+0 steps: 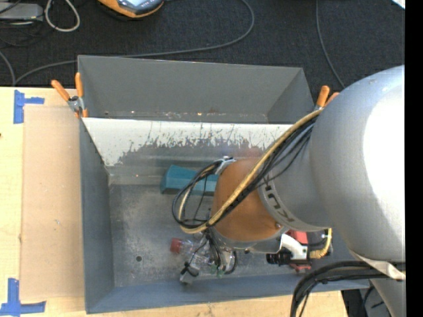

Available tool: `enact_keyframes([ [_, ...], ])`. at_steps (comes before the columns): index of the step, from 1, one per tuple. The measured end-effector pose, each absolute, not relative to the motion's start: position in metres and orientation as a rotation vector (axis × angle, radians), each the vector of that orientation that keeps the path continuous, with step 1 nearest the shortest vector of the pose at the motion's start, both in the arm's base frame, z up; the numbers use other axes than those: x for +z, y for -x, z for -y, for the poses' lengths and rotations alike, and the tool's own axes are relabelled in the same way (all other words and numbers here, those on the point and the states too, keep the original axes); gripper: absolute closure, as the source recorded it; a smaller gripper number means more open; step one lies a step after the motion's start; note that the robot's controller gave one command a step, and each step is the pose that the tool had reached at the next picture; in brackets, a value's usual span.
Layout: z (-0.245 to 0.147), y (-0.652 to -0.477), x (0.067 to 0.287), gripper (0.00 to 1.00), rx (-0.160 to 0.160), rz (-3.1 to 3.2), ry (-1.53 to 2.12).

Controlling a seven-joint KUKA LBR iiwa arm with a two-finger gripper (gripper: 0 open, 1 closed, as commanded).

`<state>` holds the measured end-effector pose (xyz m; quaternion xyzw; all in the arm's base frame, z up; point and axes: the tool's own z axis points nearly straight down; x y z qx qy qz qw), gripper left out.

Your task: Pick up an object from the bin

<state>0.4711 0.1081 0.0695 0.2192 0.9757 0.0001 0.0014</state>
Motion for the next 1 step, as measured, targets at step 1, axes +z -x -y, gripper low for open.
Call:
enact_keyframes([
  [1,-0.1127,-0.4837,0.0693,1.0,-0.005,-3.089,-0.63],
])
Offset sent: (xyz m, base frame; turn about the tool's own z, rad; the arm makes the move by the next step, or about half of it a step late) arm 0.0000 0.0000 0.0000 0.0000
